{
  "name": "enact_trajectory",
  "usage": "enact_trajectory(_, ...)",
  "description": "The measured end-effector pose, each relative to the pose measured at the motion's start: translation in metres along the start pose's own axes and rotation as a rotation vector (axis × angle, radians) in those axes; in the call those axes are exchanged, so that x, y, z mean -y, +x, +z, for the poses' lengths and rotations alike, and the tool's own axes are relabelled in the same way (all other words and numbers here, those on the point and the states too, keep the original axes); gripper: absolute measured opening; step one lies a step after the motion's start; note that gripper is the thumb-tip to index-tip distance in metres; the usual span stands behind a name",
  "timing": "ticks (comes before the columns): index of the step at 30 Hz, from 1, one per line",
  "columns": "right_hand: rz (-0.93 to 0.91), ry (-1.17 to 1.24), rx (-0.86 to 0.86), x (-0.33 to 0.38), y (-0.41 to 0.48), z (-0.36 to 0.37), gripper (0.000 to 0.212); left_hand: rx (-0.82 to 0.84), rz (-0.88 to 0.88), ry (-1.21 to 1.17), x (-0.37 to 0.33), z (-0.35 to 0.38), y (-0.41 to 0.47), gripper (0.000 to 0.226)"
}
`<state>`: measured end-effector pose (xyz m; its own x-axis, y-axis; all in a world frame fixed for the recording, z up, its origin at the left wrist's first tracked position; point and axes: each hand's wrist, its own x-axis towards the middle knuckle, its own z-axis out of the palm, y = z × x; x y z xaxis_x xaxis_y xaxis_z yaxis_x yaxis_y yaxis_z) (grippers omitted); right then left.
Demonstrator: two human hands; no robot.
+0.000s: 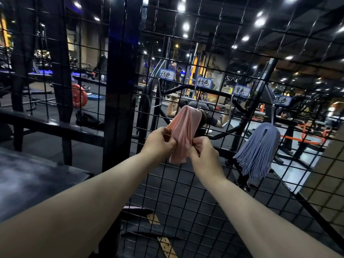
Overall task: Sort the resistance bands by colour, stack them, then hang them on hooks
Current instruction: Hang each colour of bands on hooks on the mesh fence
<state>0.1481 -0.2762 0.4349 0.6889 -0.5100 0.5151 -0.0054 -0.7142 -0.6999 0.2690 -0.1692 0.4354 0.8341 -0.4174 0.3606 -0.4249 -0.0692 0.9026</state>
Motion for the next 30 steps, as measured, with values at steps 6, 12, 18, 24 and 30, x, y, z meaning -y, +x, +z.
enact_trajectory(6, -0.016, -0.021, -0.016, -0.005, -0.002, -0.002, 0.015, 0.040, -0.145, -0.273, 0.009, 0.004, -0.014, 0.033)
enact_trajectory(12, -0.079, -0.046, -0.031, -0.004, -0.005, 0.000, 0.044, 0.095, -0.199, -0.301, 0.013, 0.011, -0.023, 0.019)
enact_trajectory(18, -0.239, -0.308, 0.018, 0.002, -0.004, -0.006, 0.059, 0.095, -0.039, -0.083, 0.013, 0.011, -0.026, 0.019)
enact_trajectory(24, -0.326, -0.549, 0.020, 0.020, 0.000, -0.006, 0.063, -0.004, 0.054, 0.172, 0.002, 0.007, -0.021, 0.016)
enact_trajectory(30, -0.278, -0.611, 0.087, 0.029, 0.005, -0.002, 0.050, -0.036, 0.051, 0.069, 0.000, 0.005, -0.023, 0.010)
